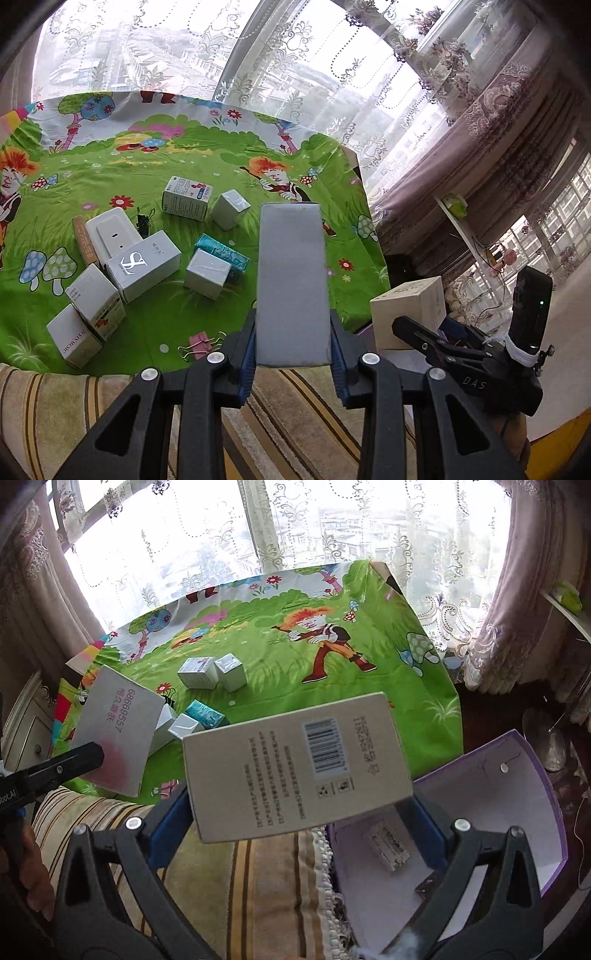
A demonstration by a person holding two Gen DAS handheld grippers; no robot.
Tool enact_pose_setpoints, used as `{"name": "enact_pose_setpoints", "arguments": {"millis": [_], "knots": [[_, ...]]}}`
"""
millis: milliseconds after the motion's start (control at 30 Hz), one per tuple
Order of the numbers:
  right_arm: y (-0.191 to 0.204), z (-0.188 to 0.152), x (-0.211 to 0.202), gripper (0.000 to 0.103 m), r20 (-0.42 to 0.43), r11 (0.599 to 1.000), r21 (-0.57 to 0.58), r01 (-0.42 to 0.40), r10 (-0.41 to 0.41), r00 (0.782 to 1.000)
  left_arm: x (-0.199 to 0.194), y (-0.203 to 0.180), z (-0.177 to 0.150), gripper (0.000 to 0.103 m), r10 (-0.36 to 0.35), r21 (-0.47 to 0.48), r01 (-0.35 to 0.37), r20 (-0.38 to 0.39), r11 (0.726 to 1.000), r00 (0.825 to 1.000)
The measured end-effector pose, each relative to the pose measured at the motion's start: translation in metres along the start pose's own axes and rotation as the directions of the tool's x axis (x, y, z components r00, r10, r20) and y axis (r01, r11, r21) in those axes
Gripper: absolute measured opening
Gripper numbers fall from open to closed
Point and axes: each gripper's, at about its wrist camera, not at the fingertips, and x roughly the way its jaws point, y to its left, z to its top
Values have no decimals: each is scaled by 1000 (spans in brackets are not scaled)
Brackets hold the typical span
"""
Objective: Organize rigid objects
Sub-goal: 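Carry both boxes into the purple-rimmed storage box and release them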
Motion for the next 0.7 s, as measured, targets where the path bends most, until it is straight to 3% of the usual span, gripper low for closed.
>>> {"name": "enact_pose_setpoints", "arguments": {"millis": [200, 400, 467, 533, 633, 700], "knots": [[-52, -11, -37, 102, 49, 988, 73, 138, -141, 989, 30, -57, -15, 35, -85, 103, 97, -113, 990, 990], [-89, -14, -58, 102, 81, 972, 162, 173, -187, 979, 46, -98, -28, 36, -165, 186, 200, -188, 962, 968], [-95, -12, -63, 102, 89, 965, 185, 188, -207, 974, 48, -108, -32, 43, -185, 222, 231, -210, 947, 960], [-100, -11, -66, 103, 93, 957, 201, 207, -229, 969, 48, -114, -34, 67, -180, 246, 232, -217, 941, 959], [-103, -9, -64, 103, 76, 945, 203, 257, -277, 958, 43, -109, -32, 70, -184, 229, 228, -198, 946, 963], [-103, -8, -66, 103, 94, 945, 192, 264, -286, 954, 36, -104, -27, 70, -164, 223, 195, -151, 955, 975]]}}
